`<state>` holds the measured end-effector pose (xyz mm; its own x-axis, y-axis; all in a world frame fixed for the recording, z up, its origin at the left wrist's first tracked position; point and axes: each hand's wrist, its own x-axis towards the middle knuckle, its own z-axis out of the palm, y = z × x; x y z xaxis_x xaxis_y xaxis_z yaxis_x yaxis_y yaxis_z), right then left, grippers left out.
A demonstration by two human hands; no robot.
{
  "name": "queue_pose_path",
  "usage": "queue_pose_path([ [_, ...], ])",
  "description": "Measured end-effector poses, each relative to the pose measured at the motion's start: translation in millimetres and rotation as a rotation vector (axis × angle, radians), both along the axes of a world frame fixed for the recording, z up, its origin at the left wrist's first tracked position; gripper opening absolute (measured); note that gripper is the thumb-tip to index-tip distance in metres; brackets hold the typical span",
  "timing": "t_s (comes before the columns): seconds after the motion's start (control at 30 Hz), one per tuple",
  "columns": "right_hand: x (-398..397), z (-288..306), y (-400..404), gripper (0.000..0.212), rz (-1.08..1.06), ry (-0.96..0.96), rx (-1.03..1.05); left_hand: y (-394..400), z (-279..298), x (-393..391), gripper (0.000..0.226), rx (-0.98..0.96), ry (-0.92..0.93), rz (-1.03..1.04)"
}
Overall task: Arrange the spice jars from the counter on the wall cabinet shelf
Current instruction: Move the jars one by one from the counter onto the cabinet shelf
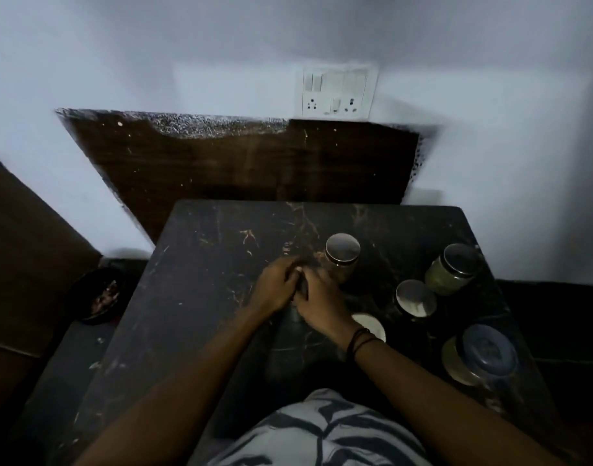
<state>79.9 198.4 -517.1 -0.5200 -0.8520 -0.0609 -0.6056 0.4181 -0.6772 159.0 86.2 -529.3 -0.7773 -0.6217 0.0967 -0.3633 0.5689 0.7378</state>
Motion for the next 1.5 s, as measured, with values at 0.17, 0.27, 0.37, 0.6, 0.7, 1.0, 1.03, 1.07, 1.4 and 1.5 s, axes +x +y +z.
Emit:
queue_pose_path([
  [0.17, 14.3, -26.6, 8.8, 0.086, 0.022, 0.074, 0.026, 9.7, -11.9, 7.9, 0.029, 0.265, -0.049, 0.097],
  [0.27, 17.3, -30.7, 3.3, 0.093, 0.008, 0.04, 0.073, 10.8, -9.8, 7.4, 0.03, 0.358, -0.02, 0.118],
  [0.37, 13.3, -32.1, 0.6, 0.085, -0.027, 0.03, 0.006, 7.5, -6.7, 6.5, 0.029, 0.455, 0.001, 0.131],
  [0.6, -1.1, -8.5, -7.0, 0.067, -0.203, -0.231, -0.328, -5.9, 9.4, 6.7, 0.04, 0.602, 0.223, 0.264],
  [0.7, -15.8, 17.1, -10.5, 0.056, -0.189, -0.501, -0.499, -18.1, 29.1, 6.3, 0.029, 0.614, 0.298, 0.275],
  [1.0, -36.6, 48.4, -18.2, 0.021, -0.251, -0.961, -0.646, -8.5, 63.2, -3.6, 0.06, 0.953, 0.397, 0.16],
  [1.03, -35.9, 48.1, -18.1, 0.021, -0.265, -0.993, -0.648, -6.2, 63.7, -4.3, 0.066, 0.969, 0.392, 0.163],
  [1.07, -35.5, 47.7, -16.9, 0.022, -0.274, -1.021, -0.647, -3.7, 63.9, -4.6, 0.07, 0.97, 0.387, 0.168],
  [1.4, -39.1, 56.6, -14.7, 0.026, -0.188, -1.034, -0.616, 2.7, 81.7, -8.5, 0.065, 0.946, 0.436, 0.236],
  [1.5, -41.4, 63.8, -16.2, 0.028, -0.195, -1.001, -0.601, 2.7, 89.2, -10.0, 0.054, 0.898, 0.434, 0.237],
])
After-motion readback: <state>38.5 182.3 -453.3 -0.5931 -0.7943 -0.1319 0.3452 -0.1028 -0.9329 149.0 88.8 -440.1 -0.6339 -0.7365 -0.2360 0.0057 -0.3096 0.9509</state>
